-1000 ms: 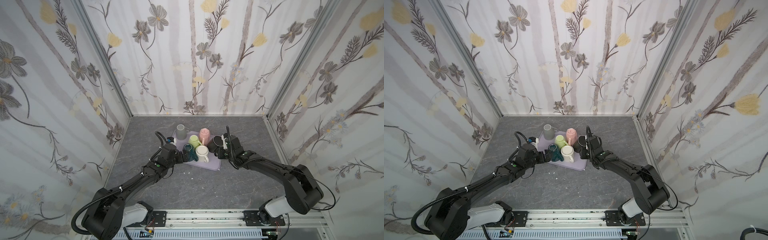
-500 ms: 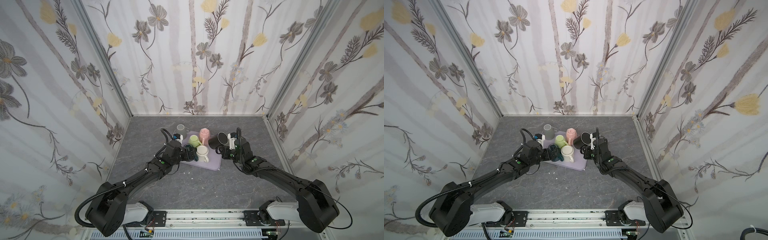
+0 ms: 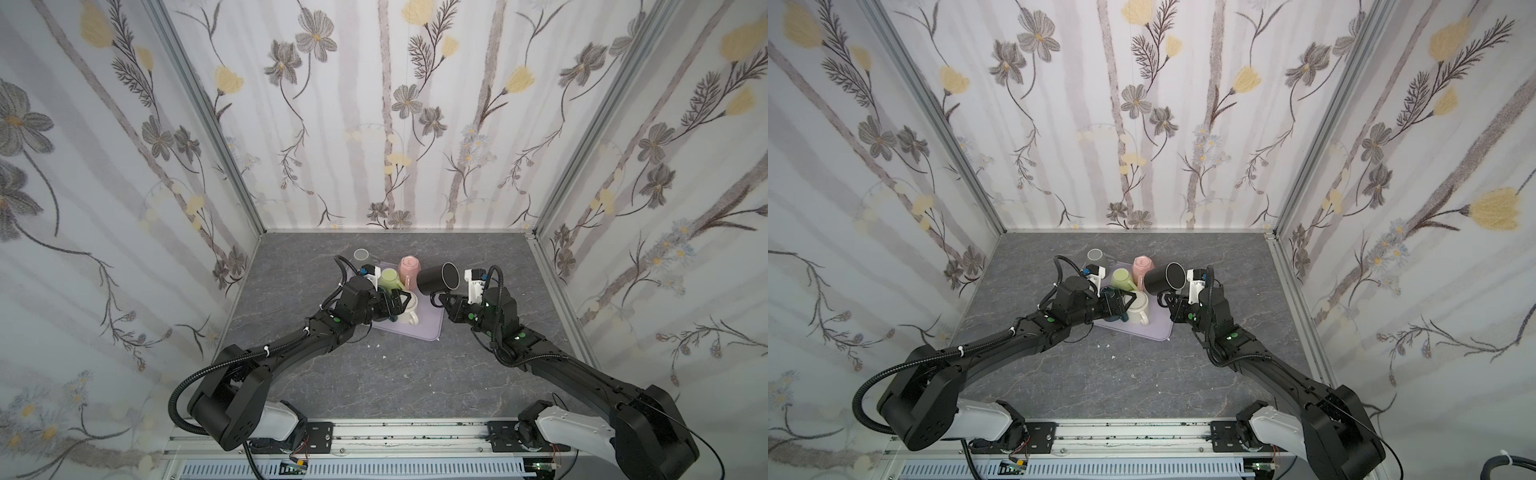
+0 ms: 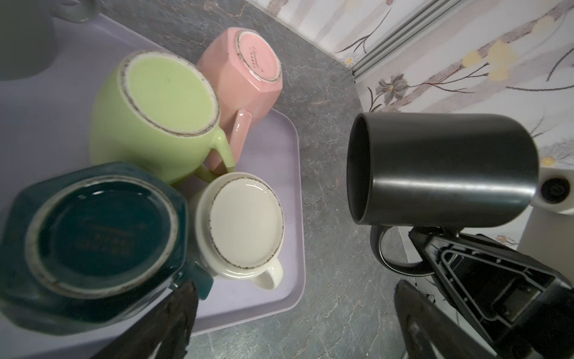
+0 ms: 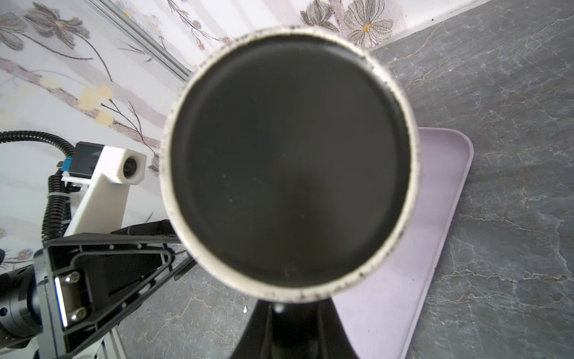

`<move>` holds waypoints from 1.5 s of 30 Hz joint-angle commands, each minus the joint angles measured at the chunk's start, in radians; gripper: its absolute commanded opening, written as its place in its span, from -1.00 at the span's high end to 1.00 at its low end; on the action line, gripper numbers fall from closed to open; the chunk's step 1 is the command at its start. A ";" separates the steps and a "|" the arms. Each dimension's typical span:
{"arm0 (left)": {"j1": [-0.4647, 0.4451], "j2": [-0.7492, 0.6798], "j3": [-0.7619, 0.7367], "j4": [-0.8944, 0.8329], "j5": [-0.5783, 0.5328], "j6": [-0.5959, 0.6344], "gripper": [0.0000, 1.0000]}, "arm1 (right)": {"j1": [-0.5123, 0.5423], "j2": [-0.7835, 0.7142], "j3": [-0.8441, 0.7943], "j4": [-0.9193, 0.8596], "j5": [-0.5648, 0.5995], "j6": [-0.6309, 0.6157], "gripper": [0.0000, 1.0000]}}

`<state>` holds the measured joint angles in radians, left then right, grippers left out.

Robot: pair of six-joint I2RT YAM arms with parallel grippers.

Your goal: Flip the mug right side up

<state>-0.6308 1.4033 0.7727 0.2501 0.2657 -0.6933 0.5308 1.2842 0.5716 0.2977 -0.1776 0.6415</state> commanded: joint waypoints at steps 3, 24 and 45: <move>-0.006 -0.020 0.025 0.035 0.008 -0.021 -1.00 | 0.001 -0.036 -0.013 0.182 -0.031 0.027 1.00; -0.058 -0.024 0.056 0.252 0.127 -0.063 -0.88 | 0.001 -0.139 -0.078 0.389 -0.127 0.119 1.00; -0.096 0.131 0.136 0.482 0.249 -0.182 -0.41 | 0.001 -0.183 -0.132 0.545 -0.170 0.153 1.00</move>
<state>-0.7242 1.5272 0.8940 0.6575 0.5098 -0.8505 0.5293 1.1061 0.4423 0.6708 -0.3080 0.7856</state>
